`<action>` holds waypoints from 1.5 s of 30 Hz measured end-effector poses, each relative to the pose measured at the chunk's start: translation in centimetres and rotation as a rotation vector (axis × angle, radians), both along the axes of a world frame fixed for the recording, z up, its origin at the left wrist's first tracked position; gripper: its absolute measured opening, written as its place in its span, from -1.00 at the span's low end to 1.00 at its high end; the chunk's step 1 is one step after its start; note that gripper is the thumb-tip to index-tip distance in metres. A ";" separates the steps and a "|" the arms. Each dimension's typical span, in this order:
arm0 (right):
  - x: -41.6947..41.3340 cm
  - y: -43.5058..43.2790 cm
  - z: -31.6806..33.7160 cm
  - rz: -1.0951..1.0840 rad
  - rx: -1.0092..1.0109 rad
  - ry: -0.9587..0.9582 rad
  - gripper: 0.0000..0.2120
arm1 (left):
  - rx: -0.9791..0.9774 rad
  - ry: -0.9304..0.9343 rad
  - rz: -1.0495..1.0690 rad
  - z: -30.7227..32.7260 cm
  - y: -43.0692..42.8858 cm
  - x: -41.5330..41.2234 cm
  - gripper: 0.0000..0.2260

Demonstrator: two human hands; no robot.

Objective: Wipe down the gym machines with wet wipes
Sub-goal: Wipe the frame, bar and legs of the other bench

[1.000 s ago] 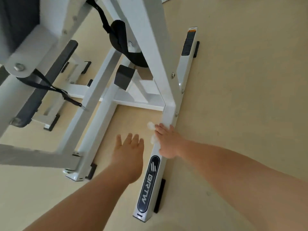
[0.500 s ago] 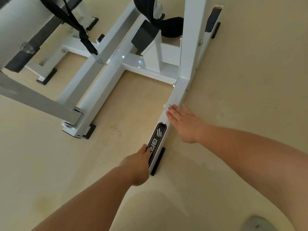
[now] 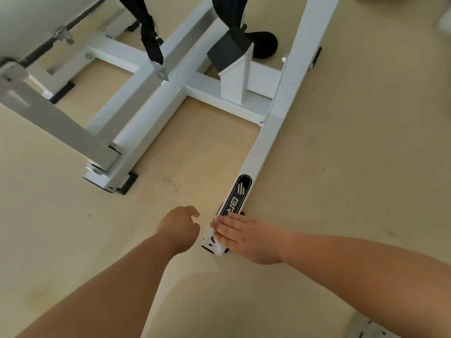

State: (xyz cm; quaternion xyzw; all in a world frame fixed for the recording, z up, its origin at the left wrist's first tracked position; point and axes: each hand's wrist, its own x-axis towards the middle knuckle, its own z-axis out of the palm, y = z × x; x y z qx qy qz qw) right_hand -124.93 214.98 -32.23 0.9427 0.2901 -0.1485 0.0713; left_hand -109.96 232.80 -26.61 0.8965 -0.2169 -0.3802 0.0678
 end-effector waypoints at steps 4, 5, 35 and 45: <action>1.8 1.1 0.2 0.058 0.099 -0.046 -0.67 | -0.109 0.019 0.060 0.7 -1.4 0.8 -0.63; 2.5 1.3 0.4 0.068 0.126 -0.044 -0.80 | -0.138 0.022 0.086 0.9 -1.7 1.0 -0.64; 11.9 -6.7 16.3 -1.625 1.522 -0.130 -0.86 | -0.855 0.480 0.536 10.8 -10.1 4.0 -0.88; 17.4 -1.3 16.5 -1.626 1.681 -0.108 -0.85 | -0.972 0.282 0.867 10.2 -3.5 9.2 -0.93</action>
